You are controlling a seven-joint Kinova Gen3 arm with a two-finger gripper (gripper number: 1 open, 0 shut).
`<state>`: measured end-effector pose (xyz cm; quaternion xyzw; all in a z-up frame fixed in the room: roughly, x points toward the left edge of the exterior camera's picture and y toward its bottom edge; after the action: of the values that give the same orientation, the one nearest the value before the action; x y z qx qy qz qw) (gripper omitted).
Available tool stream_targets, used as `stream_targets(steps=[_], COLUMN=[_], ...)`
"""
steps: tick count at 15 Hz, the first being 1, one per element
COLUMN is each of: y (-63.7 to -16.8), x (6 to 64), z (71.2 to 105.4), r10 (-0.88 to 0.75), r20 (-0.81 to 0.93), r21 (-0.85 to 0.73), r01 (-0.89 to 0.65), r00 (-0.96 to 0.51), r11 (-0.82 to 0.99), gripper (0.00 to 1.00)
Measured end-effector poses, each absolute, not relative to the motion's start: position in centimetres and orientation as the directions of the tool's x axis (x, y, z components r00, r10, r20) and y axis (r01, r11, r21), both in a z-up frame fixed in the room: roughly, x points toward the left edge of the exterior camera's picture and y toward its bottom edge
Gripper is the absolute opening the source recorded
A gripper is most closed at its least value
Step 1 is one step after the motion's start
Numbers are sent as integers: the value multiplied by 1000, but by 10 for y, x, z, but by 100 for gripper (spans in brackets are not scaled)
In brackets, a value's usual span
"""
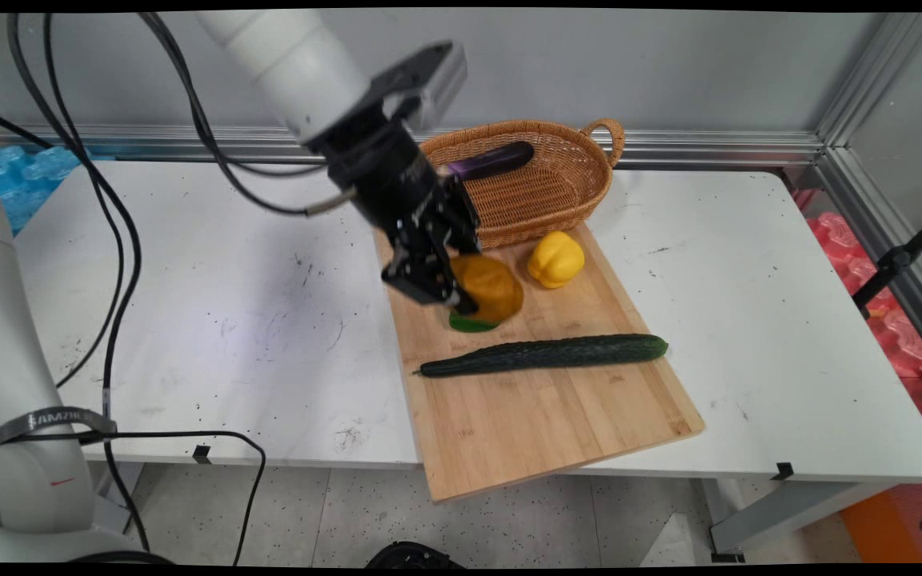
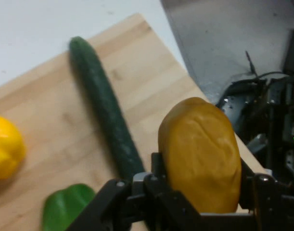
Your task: Place the picked object on the cutting board
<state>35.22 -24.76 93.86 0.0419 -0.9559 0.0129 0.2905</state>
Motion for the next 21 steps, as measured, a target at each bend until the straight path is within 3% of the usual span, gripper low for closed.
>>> stream_targets(steps=[9,20,21], y=[-230,-233,-232], x=[312,286,286], z=[859,798,796], r10=[-71,-95,-95], r20=[511,473,474], r21=[17,19,18], r01=[-73,-98,-98], r00=[-856,-876,-876], r11=[997,995,995], gripper=[0,0,100])
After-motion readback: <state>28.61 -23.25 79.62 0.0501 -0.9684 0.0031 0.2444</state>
